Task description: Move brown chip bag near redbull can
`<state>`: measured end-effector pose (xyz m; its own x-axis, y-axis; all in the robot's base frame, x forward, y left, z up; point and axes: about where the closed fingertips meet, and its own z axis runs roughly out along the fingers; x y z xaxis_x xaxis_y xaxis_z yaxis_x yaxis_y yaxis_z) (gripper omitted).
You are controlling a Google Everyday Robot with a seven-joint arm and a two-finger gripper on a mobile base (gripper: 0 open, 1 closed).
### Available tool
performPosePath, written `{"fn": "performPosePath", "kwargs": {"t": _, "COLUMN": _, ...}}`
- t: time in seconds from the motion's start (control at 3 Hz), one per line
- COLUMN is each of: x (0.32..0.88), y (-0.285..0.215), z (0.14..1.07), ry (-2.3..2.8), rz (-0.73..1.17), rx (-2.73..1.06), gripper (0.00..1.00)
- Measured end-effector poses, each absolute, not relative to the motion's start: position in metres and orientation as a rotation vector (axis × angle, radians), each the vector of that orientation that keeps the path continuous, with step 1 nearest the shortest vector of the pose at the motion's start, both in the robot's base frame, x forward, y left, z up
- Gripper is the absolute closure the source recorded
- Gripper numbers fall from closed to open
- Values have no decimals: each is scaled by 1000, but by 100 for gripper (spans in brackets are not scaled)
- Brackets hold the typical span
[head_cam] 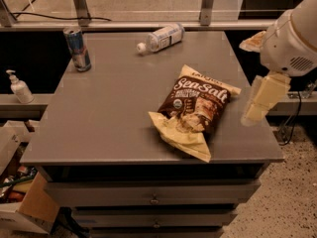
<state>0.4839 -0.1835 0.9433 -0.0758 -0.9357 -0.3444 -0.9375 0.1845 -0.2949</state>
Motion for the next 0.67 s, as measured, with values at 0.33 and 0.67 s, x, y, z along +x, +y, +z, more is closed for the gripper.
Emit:
{"fn": "performPosePath", "kwargs": {"t": 0.33, "x": 502, "y": -158, "z": 922, "ry": 1935, "rz": 74, "rx": -1808, "gripper": 0}}
{"fn": "performPosePath", "kwargs": {"t": 0.67, "x": 511, "y": -134, "z": 898, "ry": 1885, "rz": 141, "rx": -1866, "gripper": 0}}
